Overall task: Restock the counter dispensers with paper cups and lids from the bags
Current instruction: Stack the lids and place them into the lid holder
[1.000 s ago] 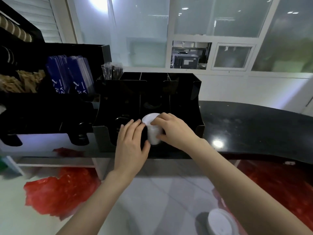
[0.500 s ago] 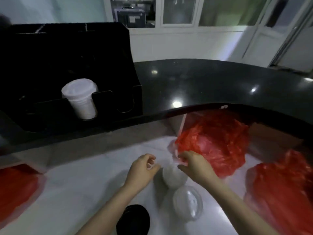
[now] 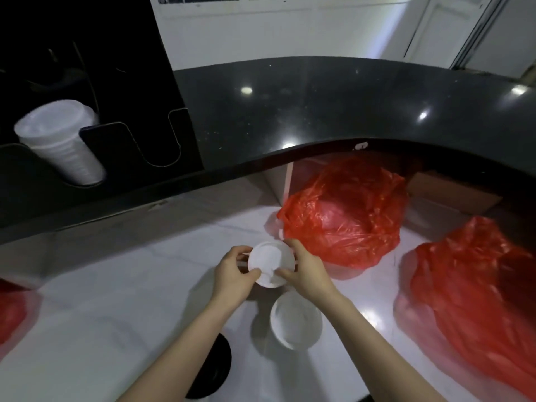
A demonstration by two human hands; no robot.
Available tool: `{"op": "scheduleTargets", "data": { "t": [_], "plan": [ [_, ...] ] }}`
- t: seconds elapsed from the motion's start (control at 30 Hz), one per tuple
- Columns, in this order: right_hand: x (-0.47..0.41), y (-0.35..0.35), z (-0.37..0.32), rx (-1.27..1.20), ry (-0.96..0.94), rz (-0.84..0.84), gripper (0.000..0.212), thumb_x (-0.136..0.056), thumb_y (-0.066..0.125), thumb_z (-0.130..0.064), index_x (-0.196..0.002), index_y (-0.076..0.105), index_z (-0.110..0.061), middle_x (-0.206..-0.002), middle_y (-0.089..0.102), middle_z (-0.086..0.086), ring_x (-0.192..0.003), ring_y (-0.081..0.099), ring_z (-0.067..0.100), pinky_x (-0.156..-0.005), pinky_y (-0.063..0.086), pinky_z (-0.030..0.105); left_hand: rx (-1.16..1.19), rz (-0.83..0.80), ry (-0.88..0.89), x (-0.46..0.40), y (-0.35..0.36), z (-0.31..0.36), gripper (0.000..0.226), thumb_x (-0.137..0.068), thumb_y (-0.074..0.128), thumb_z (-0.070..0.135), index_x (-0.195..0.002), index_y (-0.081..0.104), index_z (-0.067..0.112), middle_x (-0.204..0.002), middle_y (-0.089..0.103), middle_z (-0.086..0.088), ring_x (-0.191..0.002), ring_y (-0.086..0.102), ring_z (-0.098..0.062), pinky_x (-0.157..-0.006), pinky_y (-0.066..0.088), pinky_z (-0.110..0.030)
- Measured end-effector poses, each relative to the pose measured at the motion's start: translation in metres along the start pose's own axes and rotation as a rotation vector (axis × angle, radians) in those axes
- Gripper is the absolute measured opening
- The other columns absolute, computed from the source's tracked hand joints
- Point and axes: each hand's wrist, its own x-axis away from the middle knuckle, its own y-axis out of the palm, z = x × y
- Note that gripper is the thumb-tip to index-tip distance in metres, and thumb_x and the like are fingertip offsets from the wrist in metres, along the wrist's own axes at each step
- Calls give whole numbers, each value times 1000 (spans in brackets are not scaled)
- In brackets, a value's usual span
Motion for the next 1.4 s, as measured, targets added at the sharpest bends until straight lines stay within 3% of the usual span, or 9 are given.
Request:
{"op": "scheduleTargets", "data": {
  "t": [0.13, 0.33, 0.5, 0.67, 0.83, 1.03, 1.17, 1.3, 1.4],
  "plan": [
    [11, -16, -8, -199, -114, 74, 60, -73, 76, -14, -127, 53, -30, -112, 64, -7, -94, 61, 10, -81, 52, 24, 105, 19, 45, 11, -6, 11, 42, -73, 72, 2, -100, 60, 31, -107, 66, 5, -93, 65, -12, -77, 57, -31],
    [49, -45, 2, -331, -93, 21, 57, -70, 78, -9, -116, 63, -38, -102, 69, -14, -93, 64, 6, -77, 55, 26, 130, -128, 28, 35, -8, 16, 34, -62, 73, 47, -86, 63, 26, -86, 70, 10, -83, 69, -20, -78, 57, -49],
    [67, -44, 10, -534, -13, 69, 47, -79, 69, -5, -113, 64, -37, -104, 70, -16, -94, 63, 3, -79, 51, 23, 42, -168, 29, 51, 3, 18, 36, -62, 71, 44, -91, 62, 25, -86, 69, 4, -73, 69, -15, -77, 58, -44],
    [74, -49, 16, -616, 65, 73, 31, -78, 62, -19, -107, 67, -30, -102, 70, -11, -97, 64, 16, -73, 52, 28, 46, -242, 46, 63, 5, 12, 57, -62, 55, 70, -106, 63, 34, -107, 66, 10, -95, 60, 1, -89, 49, -24],
    [83, -36, 24, -261, 27, -89, 36, -84, 67, -18, -113, 67, -40, -111, 52, -4, -95, 56, 11, -81, 43, 16, 181, -370, -221, 69, -3, -4, 53, -72, 60, 61, -117, 58, 35, -117, 62, 9, -108, 60, -9, -91, 53, -38],
    [85, -15, 26, -118, 6, 170, 32, -81, 70, -19, -110, 68, -32, -107, 59, -11, -91, 55, 3, -79, 42, 15, 63, -422, -152, 77, 2, -14, 56, -62, 67, 45, -116, 60, 30, -112, 68, 9, -104, 65, -9, -90, 56, -39],
    [88, 0, 29, -151, 120, 106, 31, -92, 58, -26, -123, 59, -26, -118, 53, -5, -104, 56, 15, -87, 44, 26, 53, -384, -197, 78, 10, -15, 48, -66, 63, 41, -112, 60, 29, -106, 68, 8, -90, 66, -14, -71, 56, -30],
    [95, 1, 31, -170, 189, 13, 26, -99, 48, -29, -120, 59, -21, -106, 64, -5, -100, 60, 17, -87, 50, 35, 105, -371, -217, 79, 16, -14, 46, -63, 62, 34, -108, 62, 26, -107, 69, 3, -98, 67, -15, -85, 58, -38],
    [101, -4, 29, -286, 106, 67, 28, -92, 61, -25, -120, 60, -30, -114, 63, -12, -103, 60, 4, -81, 49, 16, 199, -338, -170, 81, 10, -12, 52, -58, 63, 20, -109, 58, 23, -112, 65, -3, -100, 65, -17, -82, 58, -36]
  ]
}}
